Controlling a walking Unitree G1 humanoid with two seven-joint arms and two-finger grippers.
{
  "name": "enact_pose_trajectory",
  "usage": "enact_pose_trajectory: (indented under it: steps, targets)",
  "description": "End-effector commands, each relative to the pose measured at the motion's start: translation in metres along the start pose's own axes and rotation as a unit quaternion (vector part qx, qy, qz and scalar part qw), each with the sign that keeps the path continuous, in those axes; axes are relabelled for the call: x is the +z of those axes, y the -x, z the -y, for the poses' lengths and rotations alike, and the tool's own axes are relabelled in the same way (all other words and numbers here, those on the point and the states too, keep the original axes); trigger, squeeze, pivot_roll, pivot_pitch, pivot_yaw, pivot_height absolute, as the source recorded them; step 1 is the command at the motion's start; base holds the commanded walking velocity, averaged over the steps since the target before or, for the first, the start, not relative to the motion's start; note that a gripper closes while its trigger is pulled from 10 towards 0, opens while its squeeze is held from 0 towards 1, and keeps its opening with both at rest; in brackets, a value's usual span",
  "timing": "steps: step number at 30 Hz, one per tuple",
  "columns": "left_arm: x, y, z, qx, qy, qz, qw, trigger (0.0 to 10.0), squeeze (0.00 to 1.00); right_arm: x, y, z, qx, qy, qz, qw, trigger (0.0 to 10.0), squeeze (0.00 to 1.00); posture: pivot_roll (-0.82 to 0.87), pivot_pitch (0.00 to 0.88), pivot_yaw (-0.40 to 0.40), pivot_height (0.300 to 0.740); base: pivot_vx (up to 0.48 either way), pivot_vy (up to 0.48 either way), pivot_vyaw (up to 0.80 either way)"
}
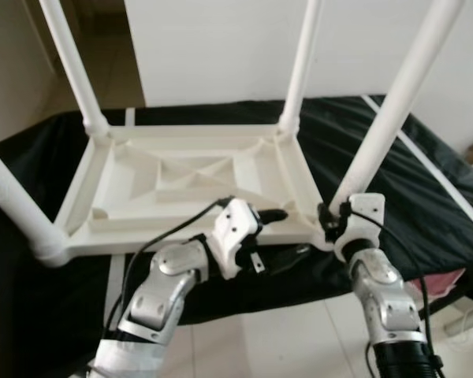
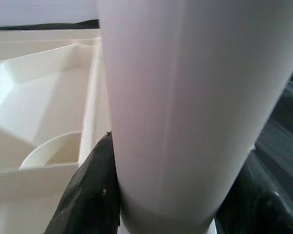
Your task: Building children table
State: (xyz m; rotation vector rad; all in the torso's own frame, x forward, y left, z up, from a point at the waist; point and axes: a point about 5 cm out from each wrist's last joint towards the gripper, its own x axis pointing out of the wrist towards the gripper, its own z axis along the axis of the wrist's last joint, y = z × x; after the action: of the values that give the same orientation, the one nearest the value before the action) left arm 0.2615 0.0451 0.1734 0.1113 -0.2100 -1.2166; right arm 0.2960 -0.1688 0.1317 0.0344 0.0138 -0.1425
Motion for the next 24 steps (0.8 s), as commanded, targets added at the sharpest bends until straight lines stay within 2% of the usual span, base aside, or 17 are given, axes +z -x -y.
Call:
enact_pose_trajectory:
  steps: [1,3,4,6,16,17,18,24]
  targets:
    - [0.0,0.001,-0.001,0.017,-0.002,-0.001,1.0,10.0,0.0,-0.009,0.002,0.011,-0.042,0.001,-0.021,0.999,10.0,0.0,-0.02,0.034,-0.053,0.74,0.0,0.0,0.0]
    - [-0.001,-0.001,0.001,0.02,-0.002,-0.005,1.0,10.0,0.0,-0.014,0.006,-0.001,-0.117,-0.019,-0.031,0.993,10.0,0.0,-0.01,0.041,-0.058,0.74,0.0,0.0,0.0]
    - [-0.001,-0.001,0.001,0.022,-0.001,-0.005,1.0,10.0,0.0,-0.015,0.006,-0.01,-0.121,-0.027,-0.033,0.992,10.0,0.0,-0.01,0.045,-0.057,0.74,0.0,0.0,0.0]
    - [0.0,-0.001,0.001,0.023,0.0,-0.005,1.0,10.0,0.0,-0.015,0.006,-0.016,-0.12,-0.033,-0.034,0.992,10.0,0.0,-0.01,0.045,-0.057,0.74,0.0,0.0,0.0]
    - [-0.001,0.001,0.001,0.027,0.001,-0.007,1.0,10.0,0.0,-0.007,0.005,-0.012,-0.134,-0.025,-0.022,0.99,10.0,0.0,0.0,0.055,-0.06,0.74,0.0,0.0,0.0]
    - [-0.001,0.001,0.0,0.028,0.001,-0.007,1.0,10.0,0.0,-0.006,0.005,-0.012,-0.134,-0.024,-0.016,0.991,10.0,0.83,0.0,0.056,-0.061,0.74,0.0,0.0,0.0]
    - [-0.001,0.001,0.0,0.028,0.001,-0.008,1.0,10.0,0.0,-0.004,0.005,-0.012,-0.133,-0.026,-0.007,0.991,10.0,1.0,0.0,0.056,-0.06,0.74,0.0,0.0,0.0]
    - [-0.001,0.003,0.0,0.03,0.002,-0.009,1.0,10.0,0.0,0.007,0.008,-0.013,-0.102,-0.044,0.032,0.993,10.0,1.0,0.0,0.056,-0.06,0.74,0.0,0.0,0.0]
